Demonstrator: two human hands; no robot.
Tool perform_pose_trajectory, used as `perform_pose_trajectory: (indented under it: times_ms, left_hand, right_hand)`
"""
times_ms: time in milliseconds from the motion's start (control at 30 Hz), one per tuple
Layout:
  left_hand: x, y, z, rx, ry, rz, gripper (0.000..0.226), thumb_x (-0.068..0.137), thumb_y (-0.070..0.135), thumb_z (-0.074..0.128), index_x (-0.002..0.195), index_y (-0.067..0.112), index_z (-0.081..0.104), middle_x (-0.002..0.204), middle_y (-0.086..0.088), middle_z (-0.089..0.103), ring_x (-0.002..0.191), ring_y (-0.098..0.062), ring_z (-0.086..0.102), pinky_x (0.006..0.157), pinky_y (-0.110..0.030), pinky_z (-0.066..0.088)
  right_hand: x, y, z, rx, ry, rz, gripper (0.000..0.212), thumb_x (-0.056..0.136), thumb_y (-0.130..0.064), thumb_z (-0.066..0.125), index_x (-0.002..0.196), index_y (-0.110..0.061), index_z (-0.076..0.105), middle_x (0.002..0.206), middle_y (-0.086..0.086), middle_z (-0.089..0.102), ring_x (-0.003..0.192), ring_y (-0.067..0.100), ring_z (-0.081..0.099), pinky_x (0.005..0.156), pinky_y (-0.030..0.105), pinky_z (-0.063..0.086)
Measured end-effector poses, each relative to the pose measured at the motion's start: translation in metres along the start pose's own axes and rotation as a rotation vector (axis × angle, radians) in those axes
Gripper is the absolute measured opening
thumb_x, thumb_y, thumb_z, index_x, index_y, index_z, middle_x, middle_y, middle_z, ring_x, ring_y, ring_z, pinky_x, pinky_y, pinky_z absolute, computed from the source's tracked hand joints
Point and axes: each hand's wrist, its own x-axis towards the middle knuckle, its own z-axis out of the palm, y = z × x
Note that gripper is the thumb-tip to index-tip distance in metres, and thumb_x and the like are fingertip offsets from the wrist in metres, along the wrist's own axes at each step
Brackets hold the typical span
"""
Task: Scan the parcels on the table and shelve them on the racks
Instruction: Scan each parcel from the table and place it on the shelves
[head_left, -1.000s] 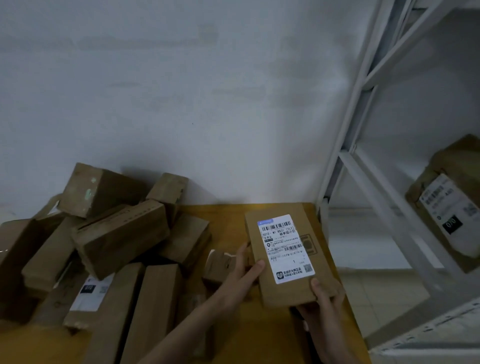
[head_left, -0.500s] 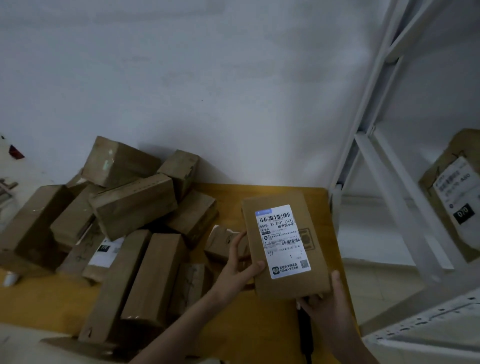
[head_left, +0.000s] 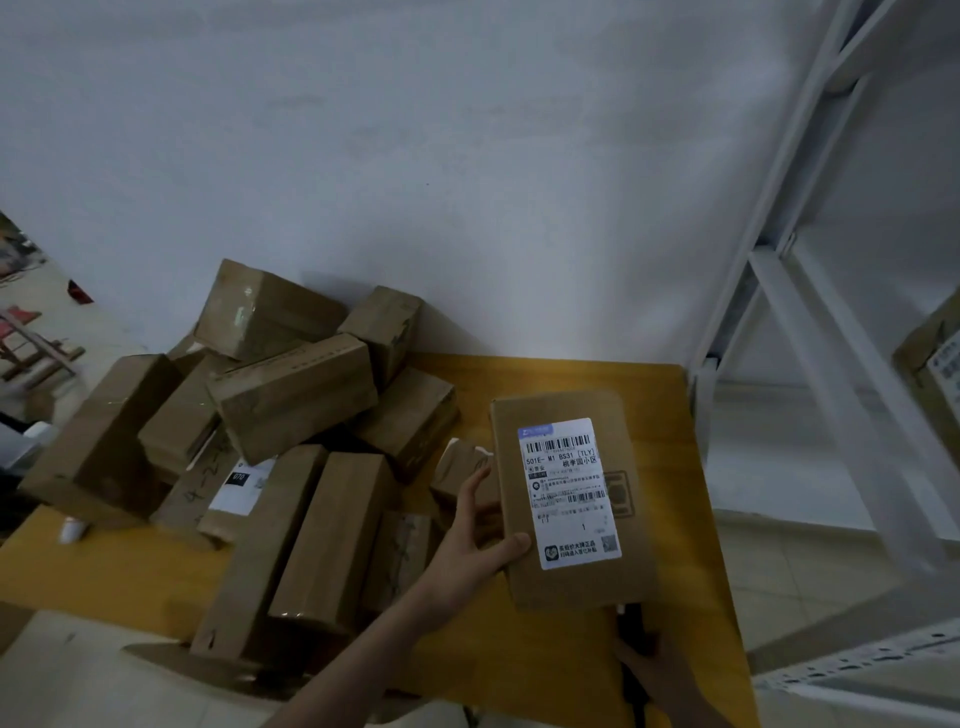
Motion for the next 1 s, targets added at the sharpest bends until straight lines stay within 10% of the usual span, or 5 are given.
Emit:
perform_pose_trajectory:
  times_ms: [167, 400, 667, 833, 1000]
  left_hand:
    - [0.005, -0.002, -0.008, 0.007, -0.001, -0.075, 0.088, 0.071, 0.034, 0.073, 0.144, 0.031, 0.024, 0.119, 0.011, 0.056, 0.104, -0.006, 0.061, 0.071, -0.017, 0.054]
    - [0.020, -0.006, -0.024, 0.058, -0.034, -0.117, 0.077, 0.066, 0.042, 0.081, 0.126, 0.044, 0.033, 0.123, 0.005, 0.059, 0.113, -0.016, 0.060, 0.096, -0.038, 0.053]
    - [0.033, -0.004, -0.034, 0.056, -0.053, -0.052, 0.087, 0.065, 0.037, 0.075, 0.138, 0.029, 0.029, 0.121, 0.004, 0.056, 0.108, -0.014, 0.061, 0.079, -0.026, 0.057]
    - [0.037, 0.000, -0.041, 0.038, -0.054, -0.027, 0.082, 0.068, 0.032, 0.075, 0.135, 0.032, 0.028, 0.119, 0.008, 0.055, 0.104, -0.011, 0.060, 0.067, -0.018, 0.055]
    - [0.040, -0.003, -0.042, 0.071, -0.029, 0.001, 0.081, 0.079, 0.020, 0.075, 0.145, 0.023, 0.027, 0.120, 0.009, 0.054, 0.103, -0.009, 0.060, 0.069, -0.019, 0.055]
  right_hand:
    - [-0.009, -0.012, 0.006, 0.006, 0.017, -0.073, 0.047, 0.089, -0.012, 0.061, 0.132, -0.003, 0.044, 0.104, 0.010, 0.051, 0.094, 0.031, 0.052, 0.093, 0.044, 0.043]
    - [-0.053, -0.040, -0.021, 0.060, 0.122, -0.157, 0.047, 0.091, -0.001, 0.054, 0.136, -0.005, 0.039, 0.098, 0.016, 0.058, 0.083, 0.031, 0.056, 0.074, 0.038, 0.044]
    - [-0.143, -0.077, -0.049, 0.240, 0.142, -0.309, 0.041, 0.083, 0.010, 0.062, 0.109, -0.020, 0.052, 0.084, 0.025, 0.059, 0.076, 0.044, 0.060, 0.081, 0.062, 0.051]
    - [-0.202, -0.095, -0.031, 0.019, 0.229, -0.535, 0.016, 0.085, -0.002, 0.063, 0.085, -0.015, 0.053, 0.056, 0.013, 0.062, 0.047, 0.028, 0.062, 0.051, 0.041, 0.055]
    - [-0.216, -0.119, -0.008, 0.075, 0.090, -0.547, 0.031, 0.082, 0.016, 0.057, 0.074, -0.012, 0.048, 0.062, 0.009, 0.049, 0.048, -0.002, 0.055, 0.052, 0.009, 0.043]
